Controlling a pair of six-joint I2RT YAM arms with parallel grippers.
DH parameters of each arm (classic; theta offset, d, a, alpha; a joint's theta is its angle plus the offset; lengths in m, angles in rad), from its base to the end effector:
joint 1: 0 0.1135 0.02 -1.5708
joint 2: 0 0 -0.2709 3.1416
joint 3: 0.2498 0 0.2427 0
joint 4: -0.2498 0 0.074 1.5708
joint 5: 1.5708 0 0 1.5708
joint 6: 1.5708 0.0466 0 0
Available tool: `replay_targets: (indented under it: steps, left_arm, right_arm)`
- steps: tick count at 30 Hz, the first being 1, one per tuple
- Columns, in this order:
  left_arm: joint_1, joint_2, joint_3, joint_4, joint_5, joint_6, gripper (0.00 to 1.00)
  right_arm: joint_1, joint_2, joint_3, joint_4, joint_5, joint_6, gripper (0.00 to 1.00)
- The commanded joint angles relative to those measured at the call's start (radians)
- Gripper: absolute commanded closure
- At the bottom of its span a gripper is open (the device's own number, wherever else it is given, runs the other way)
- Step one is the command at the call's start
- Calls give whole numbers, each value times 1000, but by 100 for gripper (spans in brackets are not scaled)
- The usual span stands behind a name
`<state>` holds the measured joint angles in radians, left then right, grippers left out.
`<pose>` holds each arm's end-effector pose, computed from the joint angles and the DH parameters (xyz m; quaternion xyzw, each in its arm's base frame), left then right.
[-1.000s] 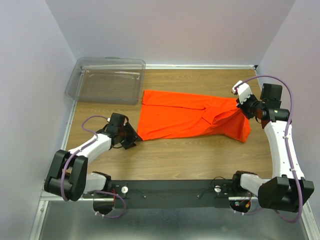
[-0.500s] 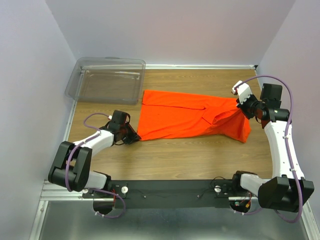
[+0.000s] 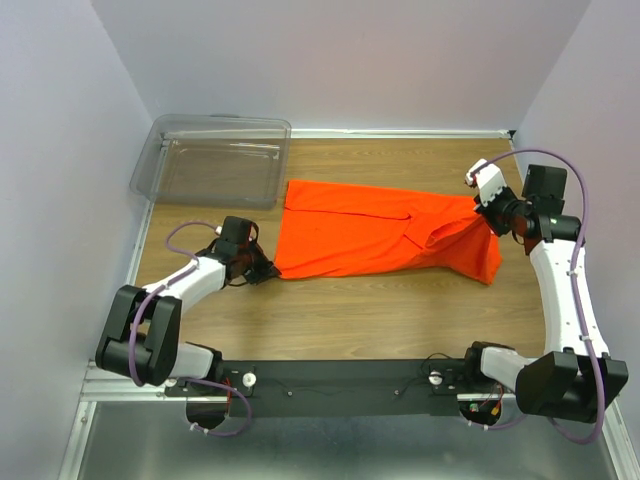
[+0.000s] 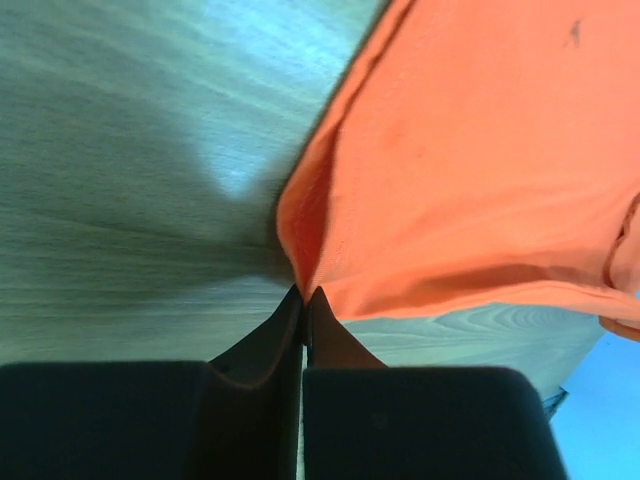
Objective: Fold and stack the t-shirts
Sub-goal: Fold the tshirt
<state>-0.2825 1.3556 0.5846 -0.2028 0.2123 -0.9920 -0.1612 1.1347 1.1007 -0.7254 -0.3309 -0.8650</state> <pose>0.2276 -0.0763 0.1584 -0.3009 0.9020 -0.2554 0.1748 0.2277 -0.0217 0.3297 -0.3734 0.8283 -0.0592 0.4134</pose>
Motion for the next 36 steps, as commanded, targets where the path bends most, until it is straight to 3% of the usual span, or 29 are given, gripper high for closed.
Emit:
replay_targets:
  steps: [1,36]
  left_arm:
    - [17,14,50,-17,50,15,94]
    - [45,263,356,-38,87,58,93]
  right_arm:
    - [-9,14,56,26,-23,15,100]
    - [-112,88,99,66,-13,37,99]
